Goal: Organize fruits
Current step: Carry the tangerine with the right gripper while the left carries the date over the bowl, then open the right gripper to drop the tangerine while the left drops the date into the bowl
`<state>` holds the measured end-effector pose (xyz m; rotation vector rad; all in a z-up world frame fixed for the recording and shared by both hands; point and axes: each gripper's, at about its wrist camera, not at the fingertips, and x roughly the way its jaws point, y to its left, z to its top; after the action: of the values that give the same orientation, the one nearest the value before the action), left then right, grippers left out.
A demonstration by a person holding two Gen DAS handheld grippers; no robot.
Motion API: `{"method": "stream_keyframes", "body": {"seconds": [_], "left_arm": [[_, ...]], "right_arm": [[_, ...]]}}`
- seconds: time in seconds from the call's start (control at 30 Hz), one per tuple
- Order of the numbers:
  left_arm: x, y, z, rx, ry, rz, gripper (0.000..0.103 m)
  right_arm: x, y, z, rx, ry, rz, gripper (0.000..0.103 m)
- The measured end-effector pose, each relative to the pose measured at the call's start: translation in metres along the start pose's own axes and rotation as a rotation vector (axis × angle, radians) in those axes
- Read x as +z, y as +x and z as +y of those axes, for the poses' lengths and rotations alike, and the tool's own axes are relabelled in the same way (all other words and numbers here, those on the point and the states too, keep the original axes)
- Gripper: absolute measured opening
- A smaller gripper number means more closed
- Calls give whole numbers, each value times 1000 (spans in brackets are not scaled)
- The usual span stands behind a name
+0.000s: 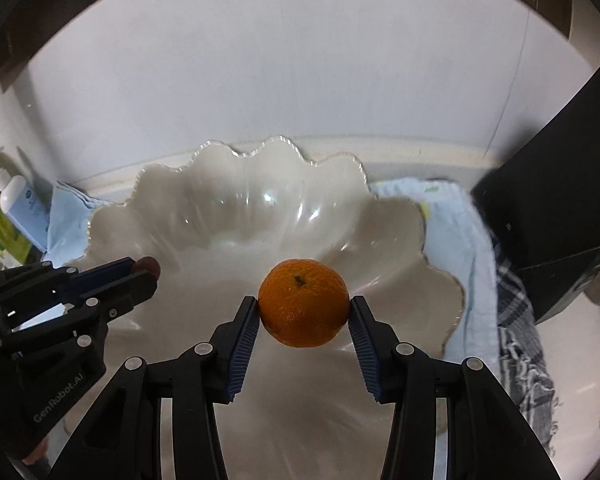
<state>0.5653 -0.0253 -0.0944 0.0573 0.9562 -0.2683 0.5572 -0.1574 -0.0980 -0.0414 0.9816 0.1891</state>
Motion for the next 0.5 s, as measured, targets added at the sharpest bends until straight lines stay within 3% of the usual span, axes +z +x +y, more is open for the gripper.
{"method": "stream_keyframes", "body": {"seconds": [0.17, 0.27, 0.37, 0.5], "left_arm": [[2, 11, 1, 4, 0, 36, 18], [3, 14, 2, 2, -7, 45, 40], [2, 9, 3, 16, -11, 37, 48], [1, -2, 5, 46, -11, 30, 60]], "right_arm": [[3, 13, -1, 9, 2, 41, 48], [5, 16, -2, 12, 0, 50, 49], [7, 11, -3, -7, 4, 25, 63], [7, -4, -8, -24, 15, -9, 63]]}}
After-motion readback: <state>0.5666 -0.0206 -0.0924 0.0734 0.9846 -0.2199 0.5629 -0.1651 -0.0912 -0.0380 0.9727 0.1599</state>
